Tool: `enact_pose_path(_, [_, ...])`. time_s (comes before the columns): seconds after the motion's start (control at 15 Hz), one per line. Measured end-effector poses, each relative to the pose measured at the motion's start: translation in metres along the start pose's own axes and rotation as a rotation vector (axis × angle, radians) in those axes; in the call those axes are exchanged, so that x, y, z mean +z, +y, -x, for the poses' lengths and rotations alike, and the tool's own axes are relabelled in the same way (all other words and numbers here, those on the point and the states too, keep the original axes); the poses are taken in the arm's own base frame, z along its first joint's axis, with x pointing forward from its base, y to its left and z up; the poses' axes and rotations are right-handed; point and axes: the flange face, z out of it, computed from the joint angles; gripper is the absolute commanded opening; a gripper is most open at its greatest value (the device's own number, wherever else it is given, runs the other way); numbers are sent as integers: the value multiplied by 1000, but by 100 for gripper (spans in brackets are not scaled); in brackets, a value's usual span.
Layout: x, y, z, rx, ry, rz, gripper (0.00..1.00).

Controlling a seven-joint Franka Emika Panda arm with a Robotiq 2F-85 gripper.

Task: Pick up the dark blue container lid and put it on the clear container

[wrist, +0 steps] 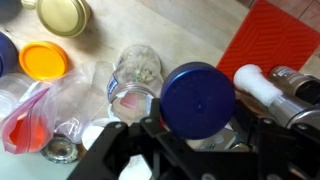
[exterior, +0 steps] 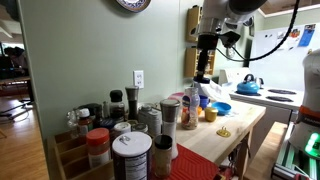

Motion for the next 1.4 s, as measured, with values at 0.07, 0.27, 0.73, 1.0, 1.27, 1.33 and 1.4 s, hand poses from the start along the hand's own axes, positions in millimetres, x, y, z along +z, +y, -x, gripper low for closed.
enact_pose_path(0.07, [1, 0, 0, 1, -1, 0, 70])
enact_pose_path(0.27, [1, 1, 0, 1, -2, 0, 45])
enact_pose_path(0.73, [-9, 7, -24, -65, 49, 27, 45])
enact_pose_path(1.0, [11, 16, -39, -118, 6, 67, 45])
enact_pose_path(1.27, [29, 30, -48, -154, -33, 117, 45])
enact_pose_path(1.33, [32, 34, -50, -160, -38, 130, 45])
enact_pose_path(1.4, [33, 37, -52, -163, -41, 139, 45])
